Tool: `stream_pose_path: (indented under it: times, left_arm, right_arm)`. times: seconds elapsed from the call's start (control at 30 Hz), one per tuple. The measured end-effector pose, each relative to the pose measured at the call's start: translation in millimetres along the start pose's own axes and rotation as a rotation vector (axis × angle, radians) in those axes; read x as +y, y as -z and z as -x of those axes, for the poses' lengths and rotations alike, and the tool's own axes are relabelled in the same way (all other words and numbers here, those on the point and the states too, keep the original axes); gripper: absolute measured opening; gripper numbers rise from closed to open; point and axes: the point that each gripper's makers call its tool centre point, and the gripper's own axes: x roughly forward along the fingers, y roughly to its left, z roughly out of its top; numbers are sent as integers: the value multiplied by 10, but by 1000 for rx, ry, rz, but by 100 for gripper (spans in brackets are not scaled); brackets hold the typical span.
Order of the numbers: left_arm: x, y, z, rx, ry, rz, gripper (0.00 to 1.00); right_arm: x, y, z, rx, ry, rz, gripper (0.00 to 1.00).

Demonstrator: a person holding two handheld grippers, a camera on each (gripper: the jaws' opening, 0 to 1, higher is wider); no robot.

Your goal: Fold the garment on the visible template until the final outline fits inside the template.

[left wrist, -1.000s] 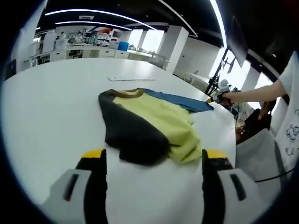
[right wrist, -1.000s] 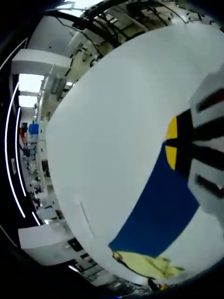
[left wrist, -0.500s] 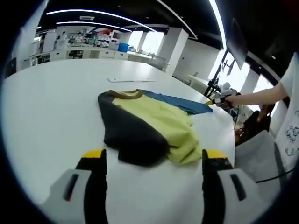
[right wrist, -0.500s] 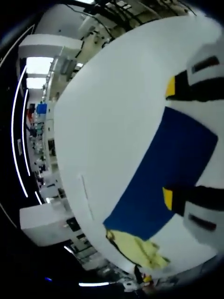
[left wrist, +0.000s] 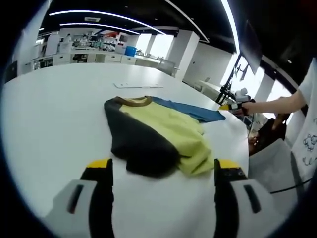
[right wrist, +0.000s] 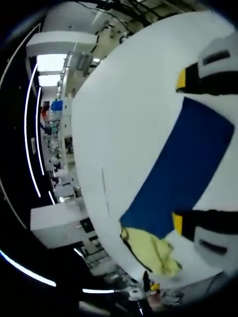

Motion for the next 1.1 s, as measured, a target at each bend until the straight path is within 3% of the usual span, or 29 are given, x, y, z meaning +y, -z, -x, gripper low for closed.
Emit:
stream_pose_path:
  times: [0.37, 0.43, 0.77, 1.1]
  left_arm:
    - [57, 88, 4, 32, -29, -19, 74]
    - [75, 101, -11, 37, -36, -29, 70]
    - [55, 146, -158, 49, -32, -35, 62]
    - [162, 202, -195, 64, -85, -54, 50]
  right_arm:
    - [599, -51, 100, -32, -114, 62, 99]
    - [631, -81, 96, -41, -138, 66, 99]
    - [1197, -155, 292, -78, -238, 99, 98]
    - [1443, -127, 434, -90, -286, 108, 97]
